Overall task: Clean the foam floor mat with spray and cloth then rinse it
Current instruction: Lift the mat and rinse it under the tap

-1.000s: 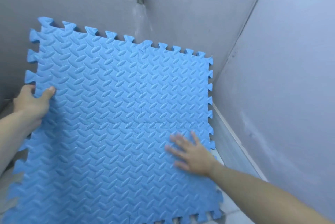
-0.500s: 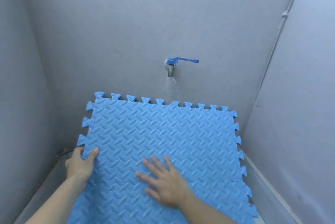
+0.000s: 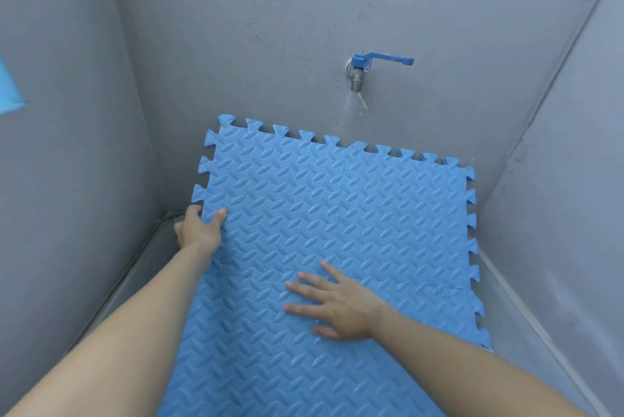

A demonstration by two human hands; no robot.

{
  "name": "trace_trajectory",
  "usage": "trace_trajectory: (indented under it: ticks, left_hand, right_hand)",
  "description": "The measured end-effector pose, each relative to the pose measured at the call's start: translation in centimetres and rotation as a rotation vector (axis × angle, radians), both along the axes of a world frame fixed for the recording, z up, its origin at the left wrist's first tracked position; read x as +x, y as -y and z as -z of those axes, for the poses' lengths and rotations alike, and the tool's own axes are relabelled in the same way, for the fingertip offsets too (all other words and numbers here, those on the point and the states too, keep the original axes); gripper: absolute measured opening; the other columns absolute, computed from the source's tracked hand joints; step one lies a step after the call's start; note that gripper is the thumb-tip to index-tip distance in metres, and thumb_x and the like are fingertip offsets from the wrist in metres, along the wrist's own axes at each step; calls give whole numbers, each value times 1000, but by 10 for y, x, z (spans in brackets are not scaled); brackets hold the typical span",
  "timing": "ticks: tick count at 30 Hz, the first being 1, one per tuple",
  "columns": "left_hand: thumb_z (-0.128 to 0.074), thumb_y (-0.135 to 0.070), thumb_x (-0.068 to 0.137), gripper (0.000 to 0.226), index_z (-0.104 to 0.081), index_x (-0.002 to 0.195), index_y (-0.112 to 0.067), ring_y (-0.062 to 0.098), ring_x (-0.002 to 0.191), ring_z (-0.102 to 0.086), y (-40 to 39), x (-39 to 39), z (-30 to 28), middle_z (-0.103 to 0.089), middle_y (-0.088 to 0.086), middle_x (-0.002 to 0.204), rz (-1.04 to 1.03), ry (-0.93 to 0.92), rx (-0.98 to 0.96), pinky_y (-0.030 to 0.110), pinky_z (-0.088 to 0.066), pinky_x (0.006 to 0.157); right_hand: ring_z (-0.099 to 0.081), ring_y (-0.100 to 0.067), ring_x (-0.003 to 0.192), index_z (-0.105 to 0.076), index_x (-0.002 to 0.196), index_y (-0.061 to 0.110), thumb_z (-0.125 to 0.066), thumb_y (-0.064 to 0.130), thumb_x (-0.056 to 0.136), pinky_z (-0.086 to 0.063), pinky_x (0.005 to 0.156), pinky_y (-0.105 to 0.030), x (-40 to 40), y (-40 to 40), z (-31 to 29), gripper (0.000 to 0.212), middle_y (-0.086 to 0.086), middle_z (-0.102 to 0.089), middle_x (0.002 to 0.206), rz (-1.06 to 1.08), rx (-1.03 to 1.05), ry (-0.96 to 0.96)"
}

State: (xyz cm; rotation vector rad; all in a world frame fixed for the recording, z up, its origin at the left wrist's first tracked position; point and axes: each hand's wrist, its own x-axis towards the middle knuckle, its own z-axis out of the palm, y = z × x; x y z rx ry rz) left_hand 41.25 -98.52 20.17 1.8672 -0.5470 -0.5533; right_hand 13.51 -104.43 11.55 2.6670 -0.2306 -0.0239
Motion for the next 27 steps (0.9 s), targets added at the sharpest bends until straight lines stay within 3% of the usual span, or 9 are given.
trace_trajectory:
  ticks: [3, 5, 7, 9, 12, 15, 20, 23, 27]
  left_hand:
    - [-59, -44, 90, 59, -39, 139, -19, 31, 119, -46, -6, 0, -5, -33, 13, 140, 10, 0, -3, 37, -38, 90]
    - [-60, -44, 89, 59, -40, 139, -20, 30, 118, -47, -7, -1, -8, -34, 13, 139, 18, 2, -9, 34, -36, 85]
    - [-60, -44, 89, 58, -41, 138, -19, 31, 118, -47, -6, 0, -7, -35, 13, 139, 15, 7, -8, 33, -36, 85]
    - [-61, -44, 89, 59, -41, 138, -18, 33, 118, -47, -6, 4, -2, -34, 15, 139, 0, 11, 8, 36, -39, 90]
    - [-60, -44, 89, 61, -40, 139, -16, 36, 114, -48, -3, 4, 3, -33, 17, 140, -11, 8, 41, 41, -41, 89]
    - [-60, -44, 89, 61, -40, 139, -14, 36, 105, -50, 0, 4, 3, -33, 19, 141, -14, 20, 47, 43, -42, 87]
    - [-62, -45, 87, 64, -41, 139, -13, 41, 115, -49, 4, 9, 7, -34, 19, 142, -8, 42, 55, 47, -43, 93]
    - [-62, -44, 87, 63, -41, 138, -13, 41, 115, -49, 4, 9, 8, -34, 19, 143, -10, 35, 51, 47, -42, 93]
    - [-62, -42, 88, 62, -42, 138, -12, 39, 117, -47, 2, 8, 5, -34, 22, 142, -2, 32, 53, 45, -40, 94]
  right_hand:
    - [-15, -26, 150, -17, 153, 42, -34, 61, 94, -29, 108, -69, -19, 24, -24, 64, 2, -11, 164, 664, 155, 444]
    - [2, -29, 151, -1, 153, 44, -33, 61, 96, -17, 114, -65, -29, 28, -37, 68, 1, 10, 164, 965, 352, 527]
    - [3, -41, 149, 1, 154, 40, -37, 62, 93, -19, 115, -63, -26, 10, -25, 75, -3, 20, 162, 925, 357, 469]
    - [-16, -50, 144, -13, 155, 37, -43, 68, 83, -34, 107, -66, -15, -31, -1, 84, -3, 15, 163, 587, 234, 329]
    - [-33, -38, 141, -21, 153, 33, -49, 58, 80, -29, 109, -63, -7, -52, 15, 81, -2, -6, 160, 234, 199, 87]
    - [-39, -28, 141, -34, 150, 14, -41, 30, 82, -42, 106, -53, 2, -9, -62, 70, -4, -27, 158, 337, 39, 469]
    - [-5, -28, 151, -11, 155, 5, -31, 11, 72, -8, 121, -49, 8, 61, -207, 86, -7, -5, 163, 583, -197, 858]
    - [-7, -28, 151, -8, 155, 4, -35, 11, 72, -3, 119, -48, 17, 82, -251, 87, -11, -5, 164, 702, -245, 923]
    - [2, -23, 152, 4, 155, 9, -42, 14, 83, 2, 121, -49, 10, 107, -257, 86, -6, 6, 165, 816, -197, 836]
